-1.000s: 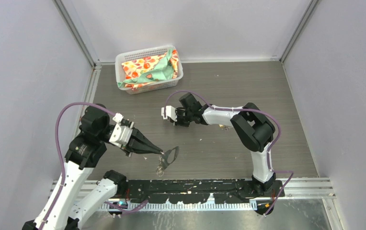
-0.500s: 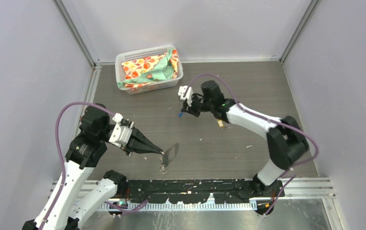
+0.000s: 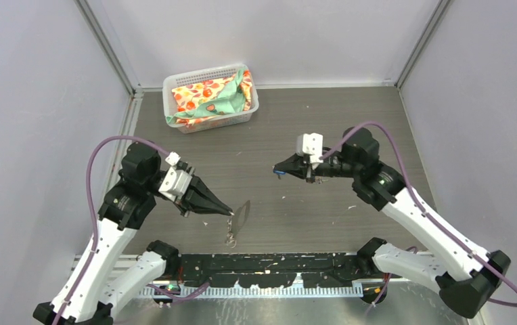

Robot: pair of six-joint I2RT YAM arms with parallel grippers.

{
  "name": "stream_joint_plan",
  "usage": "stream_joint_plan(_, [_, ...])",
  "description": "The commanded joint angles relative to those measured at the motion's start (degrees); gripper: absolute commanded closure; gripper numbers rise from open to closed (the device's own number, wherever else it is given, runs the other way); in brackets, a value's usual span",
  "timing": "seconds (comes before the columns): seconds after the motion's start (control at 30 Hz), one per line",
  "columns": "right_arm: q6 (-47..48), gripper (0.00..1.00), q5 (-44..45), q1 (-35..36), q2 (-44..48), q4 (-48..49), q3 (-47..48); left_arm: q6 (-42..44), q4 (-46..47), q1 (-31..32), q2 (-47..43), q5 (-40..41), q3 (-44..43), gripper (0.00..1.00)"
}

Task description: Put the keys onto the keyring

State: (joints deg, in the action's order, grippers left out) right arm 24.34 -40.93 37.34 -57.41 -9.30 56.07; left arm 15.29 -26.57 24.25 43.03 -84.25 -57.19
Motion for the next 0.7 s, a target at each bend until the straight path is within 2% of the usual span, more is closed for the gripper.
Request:
stream_joint_plan(0.0, [-2.2, 0.99, -8.0, 0.4, 3.4, -6.7, 4.4, -1.5, 2.3, -0.2, 1.4, -3.0, -1.1, 1.0])
stream_joint_plan(0.07, [-2.1, 0.99, -10.0, 0.7, 3.8, -10.1, 6.6, -1.5, 2.8, -0.2, 1.9, -3.0, -1.5, 1.0])
stream_joint_plan(0.27, [-1.6, 0.99, -10.7, 4.4, 6.1, -11.1, 8.8, -1.4, 3.1, 0.5, 3.1, -3.3, -3.2, 1.0])
stream_joint_plan(0.37, [2.6, 0.99, -7.2, 6.9, 4.9, -18.6, 13.9, -0.2, 3.2, 1.2, 2.2, -0.6, -3.4, 1.0])
stream_joint_plan(0.43, [5.2, 0.99, -6.4, 8.1, 3.9, -22.5, 17.1, -1.8, 6.5, 1.4, 1.1, 1.3, -3.1, 1.0])
stream_joint_plan(0.57, [7.0, 0.99, -5.7, 11.0, 2.8, -23.0, 19.0, -6.5, 7.8, 1.7, 3.4, 0.5, -4.6, 1.0])
stream_joint_plan(0.67, [8.2, 0.99, -4.1, 14.2, 2.0, -22.9, 19.6, -7.0, 8.1, 3.5, 3.5, 2.1, -5.4, 1.0])
